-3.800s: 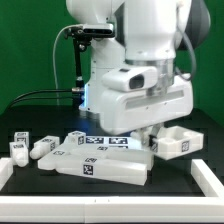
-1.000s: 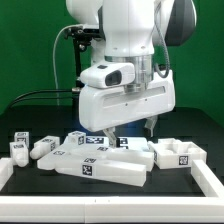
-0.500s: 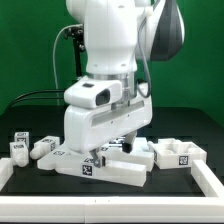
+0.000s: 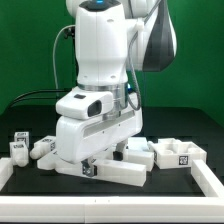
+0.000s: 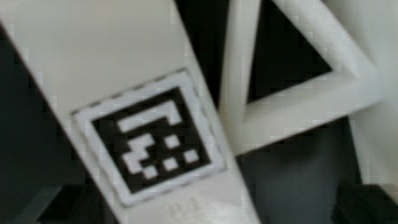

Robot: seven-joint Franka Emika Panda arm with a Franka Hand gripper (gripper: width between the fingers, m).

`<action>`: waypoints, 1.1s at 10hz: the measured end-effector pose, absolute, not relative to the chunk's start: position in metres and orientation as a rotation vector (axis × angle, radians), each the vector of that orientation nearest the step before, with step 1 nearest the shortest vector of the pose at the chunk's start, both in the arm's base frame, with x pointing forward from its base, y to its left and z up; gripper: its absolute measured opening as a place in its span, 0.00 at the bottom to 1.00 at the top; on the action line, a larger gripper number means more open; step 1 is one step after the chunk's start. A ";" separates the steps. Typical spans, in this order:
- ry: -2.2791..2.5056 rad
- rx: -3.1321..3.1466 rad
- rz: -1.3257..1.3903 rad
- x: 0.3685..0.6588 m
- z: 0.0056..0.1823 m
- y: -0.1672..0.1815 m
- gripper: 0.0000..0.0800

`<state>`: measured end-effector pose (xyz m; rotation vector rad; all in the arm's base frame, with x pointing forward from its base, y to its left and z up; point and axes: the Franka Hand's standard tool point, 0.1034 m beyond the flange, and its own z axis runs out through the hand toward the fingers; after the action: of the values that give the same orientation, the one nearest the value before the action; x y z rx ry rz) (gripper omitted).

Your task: Assemble chair

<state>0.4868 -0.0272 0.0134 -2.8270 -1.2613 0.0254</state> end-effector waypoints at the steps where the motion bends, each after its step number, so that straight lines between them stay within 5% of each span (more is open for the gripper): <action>1: -1.260 -2.827 0.027 0.486 0.013 -0.027 0.81; 4: -1.259 -2.828 0.028 0.486 0.013 -0.028 0.67; 5: -1.259 -2.828 0.028 0.486 0.013 -0.028 0.44; 8: -1.309 -2.787 0.069 0.521 0.026 -0.020 0.35; 11: -1.083 -2.897 0.072 0.514 0.031 -0.045 0.35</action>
Offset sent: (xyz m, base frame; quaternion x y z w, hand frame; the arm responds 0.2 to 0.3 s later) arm 0.0000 0.0000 0.0000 0.0000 0.0000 0.0000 1.0000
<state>0.5141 -0.0446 0.0312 -2.8975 -1.0825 0.0715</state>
